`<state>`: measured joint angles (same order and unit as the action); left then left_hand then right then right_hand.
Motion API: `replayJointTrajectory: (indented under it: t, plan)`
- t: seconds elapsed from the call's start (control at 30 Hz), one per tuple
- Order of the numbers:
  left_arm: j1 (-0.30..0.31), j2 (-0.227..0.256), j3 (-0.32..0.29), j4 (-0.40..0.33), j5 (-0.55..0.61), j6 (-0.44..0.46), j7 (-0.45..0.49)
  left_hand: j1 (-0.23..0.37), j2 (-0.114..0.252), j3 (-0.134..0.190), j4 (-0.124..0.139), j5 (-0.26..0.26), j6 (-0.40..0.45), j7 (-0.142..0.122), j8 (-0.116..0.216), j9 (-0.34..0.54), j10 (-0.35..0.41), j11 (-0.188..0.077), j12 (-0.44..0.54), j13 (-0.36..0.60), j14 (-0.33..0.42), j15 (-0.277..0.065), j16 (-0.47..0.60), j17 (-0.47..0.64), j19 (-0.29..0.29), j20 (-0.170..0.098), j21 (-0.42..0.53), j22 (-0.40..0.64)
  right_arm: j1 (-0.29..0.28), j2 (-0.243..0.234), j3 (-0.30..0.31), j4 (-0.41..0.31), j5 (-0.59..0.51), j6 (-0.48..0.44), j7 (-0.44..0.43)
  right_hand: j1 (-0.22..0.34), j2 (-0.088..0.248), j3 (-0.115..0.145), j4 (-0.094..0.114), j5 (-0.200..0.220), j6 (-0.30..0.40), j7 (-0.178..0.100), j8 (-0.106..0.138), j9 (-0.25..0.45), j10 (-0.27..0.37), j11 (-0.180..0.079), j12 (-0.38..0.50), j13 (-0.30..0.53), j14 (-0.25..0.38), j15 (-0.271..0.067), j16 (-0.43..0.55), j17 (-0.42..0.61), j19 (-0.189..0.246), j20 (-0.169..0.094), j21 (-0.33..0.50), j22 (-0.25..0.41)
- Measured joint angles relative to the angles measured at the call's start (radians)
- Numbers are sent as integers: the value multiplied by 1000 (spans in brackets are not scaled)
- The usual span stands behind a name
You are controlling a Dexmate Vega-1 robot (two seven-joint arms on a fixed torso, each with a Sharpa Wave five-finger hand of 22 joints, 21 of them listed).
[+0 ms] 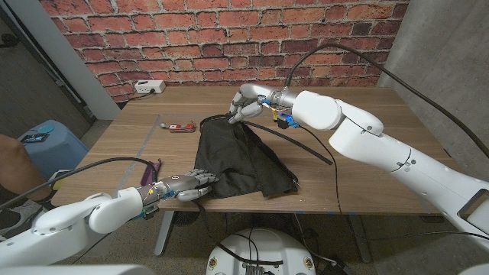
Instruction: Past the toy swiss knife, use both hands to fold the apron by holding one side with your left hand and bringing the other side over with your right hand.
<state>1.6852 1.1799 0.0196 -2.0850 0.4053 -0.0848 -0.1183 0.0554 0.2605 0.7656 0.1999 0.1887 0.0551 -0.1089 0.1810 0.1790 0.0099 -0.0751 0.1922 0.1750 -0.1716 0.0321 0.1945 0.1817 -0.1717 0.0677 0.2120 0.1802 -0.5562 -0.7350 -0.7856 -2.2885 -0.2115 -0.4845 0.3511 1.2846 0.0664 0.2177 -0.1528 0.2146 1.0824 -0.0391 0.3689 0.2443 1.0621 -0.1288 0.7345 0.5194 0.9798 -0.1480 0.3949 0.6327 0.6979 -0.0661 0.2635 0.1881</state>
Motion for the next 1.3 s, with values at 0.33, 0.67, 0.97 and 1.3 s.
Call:
replayJointTrajectory:
  t: [0.33,0.67,0.97,1.3]
  plan:
    - [-5,8,13,-1,-6,8,14,0,0,0,0,0,0,0,0,0,0,0,-1,0,0,0,0,0,0,0,-5,0,34,33,-37,58,30,13,34,0,0,0,0,0,0,0,-3,-1,0,0,-1,-1,6,-2,0,4,0,0,0,0]
    - [-4,15,17,-4,-12,24,28,0,0,0,0,0,0,0,0,0,0,0,-2,0,0,0,0,0,0,0,-5,-1,63,64,-57,129,107,37,78,0,0,-7,1,0,0,0,-3,-1,0,0,-7,0,6,-2,-8,9,0,0,0,0]
    - [-11,23,27,-3,-21,27,37,0,0,4,-4,0,0,0,0,0,0,0,0,-1,0,0,0,0,0,0,-7,-1,108,105,-87,214,170,57,110,4,4,-11,6,0,-1,0,-6,0,0,0,-7,-2,5,-2,-15,9,0,0,0,0]
    - [-35,31,53,2,-33,28,45,0,0,4,-4,0,0,0,0,0,0,0,0,-1,0,0,0,0,0,0,-7,-1,146,139,-118,281,201,68,125,8,8,-17,0,0,-2,2,-9,0,-6,5,-7,2,5,-2,-15,9,0,0,7,0]
